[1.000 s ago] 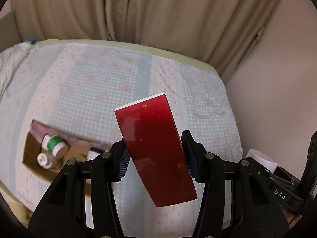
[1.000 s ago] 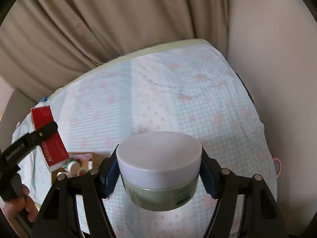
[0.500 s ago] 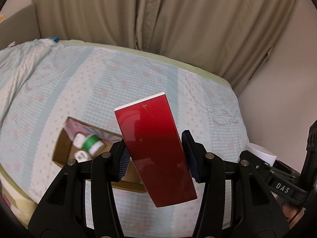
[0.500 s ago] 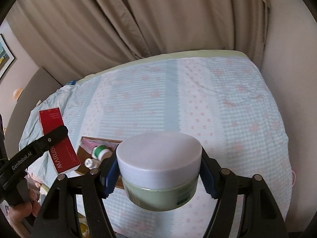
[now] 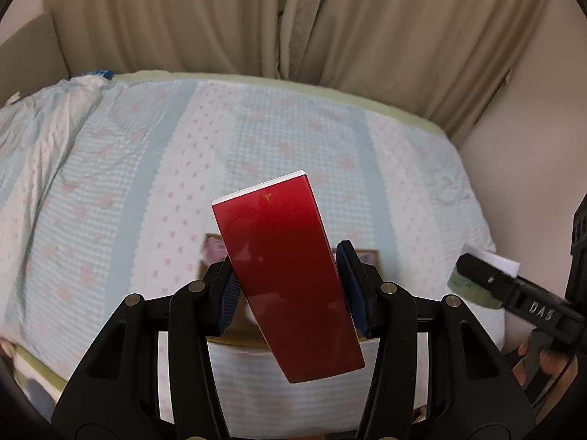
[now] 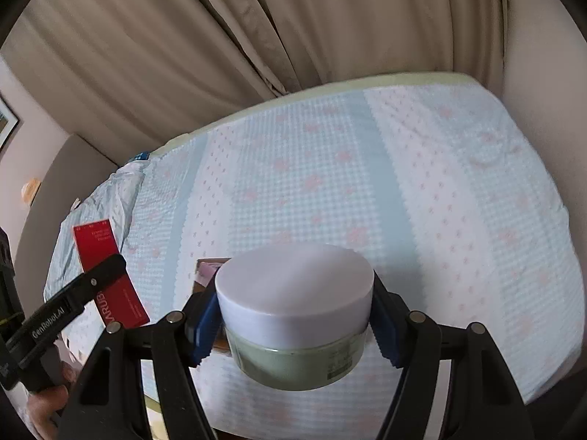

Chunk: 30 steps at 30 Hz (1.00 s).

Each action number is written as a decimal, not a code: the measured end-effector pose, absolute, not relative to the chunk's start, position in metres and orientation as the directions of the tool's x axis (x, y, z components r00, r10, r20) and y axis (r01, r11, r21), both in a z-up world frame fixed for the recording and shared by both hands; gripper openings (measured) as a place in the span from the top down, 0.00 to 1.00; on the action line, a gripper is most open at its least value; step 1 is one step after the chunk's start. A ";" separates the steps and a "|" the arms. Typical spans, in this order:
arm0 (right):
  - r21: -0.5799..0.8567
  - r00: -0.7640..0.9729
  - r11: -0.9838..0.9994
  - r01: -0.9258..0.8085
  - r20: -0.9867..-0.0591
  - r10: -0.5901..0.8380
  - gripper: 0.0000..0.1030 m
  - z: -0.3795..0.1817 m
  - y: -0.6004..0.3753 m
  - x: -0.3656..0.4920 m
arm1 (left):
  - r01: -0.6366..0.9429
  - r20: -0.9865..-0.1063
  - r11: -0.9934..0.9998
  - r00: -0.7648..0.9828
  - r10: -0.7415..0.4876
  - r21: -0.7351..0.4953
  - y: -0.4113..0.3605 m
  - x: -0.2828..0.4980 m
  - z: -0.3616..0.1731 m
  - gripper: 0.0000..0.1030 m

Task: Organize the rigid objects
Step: 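Carry the red box and green jar over the cardboard box, then open both tools to release the red box and green jar into the box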

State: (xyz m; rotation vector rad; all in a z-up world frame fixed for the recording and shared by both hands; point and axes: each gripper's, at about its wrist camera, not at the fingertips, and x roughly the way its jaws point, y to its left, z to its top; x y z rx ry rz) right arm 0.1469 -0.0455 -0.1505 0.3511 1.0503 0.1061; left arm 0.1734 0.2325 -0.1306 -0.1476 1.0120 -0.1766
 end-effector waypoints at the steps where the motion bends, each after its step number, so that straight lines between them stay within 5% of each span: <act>1: 0.341 0.491 0.935 0.099 -0.834 0.252 0.36 -0.156 -0.036 0.149 | 0.082 -0.835 0.976 0.508 -0.213 -0.199 0.240 0.176 -0.136 0.56; 22: 0.297 0.275 0.924 0.241 -0.934 0.229 0.36 -0.319 0.028 0.204 | 0.232 -0.932 0.966 0.312 -0.187 -0.116 0.268 0.233 -0.347 0.56; 30: 0.277 0.246 0.933 0.230 -0.944 0.219 0.36 -0.370 0.034 0.224 | 0.266 -0.941 0.958 0.283 -0.188 -0.111 0.258 0.237 -0.379 0.56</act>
